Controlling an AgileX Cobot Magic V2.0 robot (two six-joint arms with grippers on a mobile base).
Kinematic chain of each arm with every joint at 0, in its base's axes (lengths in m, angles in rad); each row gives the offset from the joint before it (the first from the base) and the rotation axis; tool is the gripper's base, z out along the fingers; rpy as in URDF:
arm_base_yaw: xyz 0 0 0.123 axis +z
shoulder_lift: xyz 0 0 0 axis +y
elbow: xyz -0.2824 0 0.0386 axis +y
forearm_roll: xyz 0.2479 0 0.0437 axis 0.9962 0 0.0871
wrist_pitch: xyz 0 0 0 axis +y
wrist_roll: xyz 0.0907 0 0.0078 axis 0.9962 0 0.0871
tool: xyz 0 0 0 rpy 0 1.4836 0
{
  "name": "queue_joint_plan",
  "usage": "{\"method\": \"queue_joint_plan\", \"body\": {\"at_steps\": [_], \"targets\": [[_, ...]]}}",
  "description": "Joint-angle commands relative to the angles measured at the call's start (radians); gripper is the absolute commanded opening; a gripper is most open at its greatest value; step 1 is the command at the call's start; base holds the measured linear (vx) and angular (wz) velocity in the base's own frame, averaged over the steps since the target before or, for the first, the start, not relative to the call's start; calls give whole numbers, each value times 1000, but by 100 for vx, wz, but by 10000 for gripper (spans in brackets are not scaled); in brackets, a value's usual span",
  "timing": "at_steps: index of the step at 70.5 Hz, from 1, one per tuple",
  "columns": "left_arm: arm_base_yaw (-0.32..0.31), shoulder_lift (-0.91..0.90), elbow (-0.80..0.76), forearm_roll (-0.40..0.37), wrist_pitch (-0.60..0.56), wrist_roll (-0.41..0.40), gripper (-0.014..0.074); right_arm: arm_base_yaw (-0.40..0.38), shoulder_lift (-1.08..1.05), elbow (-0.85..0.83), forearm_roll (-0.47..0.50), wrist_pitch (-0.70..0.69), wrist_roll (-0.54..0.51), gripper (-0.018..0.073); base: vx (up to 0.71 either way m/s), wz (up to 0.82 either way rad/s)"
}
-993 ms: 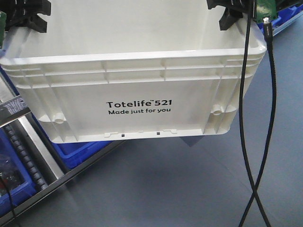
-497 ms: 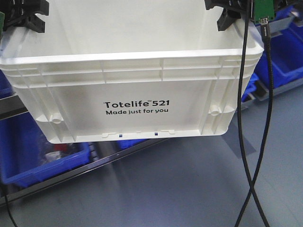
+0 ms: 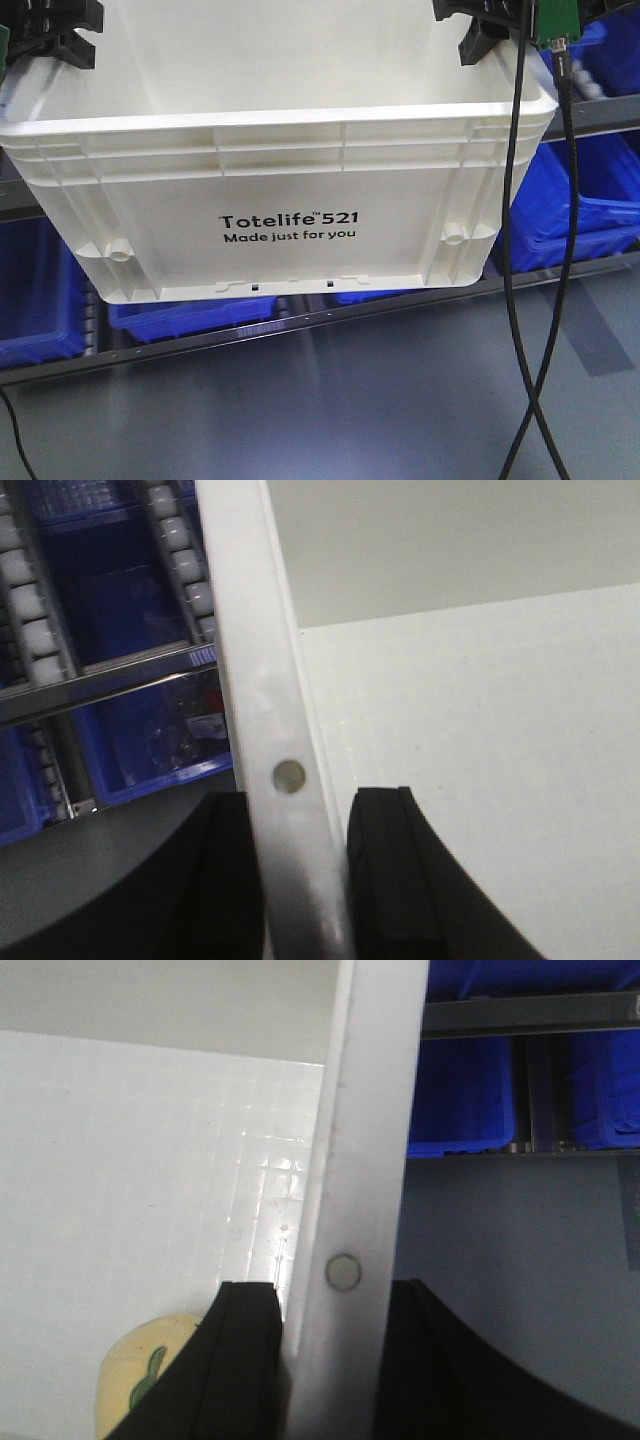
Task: Place moving items into box and shelve
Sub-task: 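Hold the tote level with both grippers as the base aligns with the rack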
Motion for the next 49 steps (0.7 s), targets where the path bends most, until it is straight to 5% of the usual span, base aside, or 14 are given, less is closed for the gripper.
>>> {"method": "queue_joint_plan", "body": {"at_steps": [1,49], "targets": [[-6,-52,-44,-12,-116,24,-17,-4,-68,-42,-15,-77,-16,-12,0,45],[-6,-52,-44,-12,-116,24,-17,-4,-68,-42,-15,-77,-16,-12,8,28]]}}
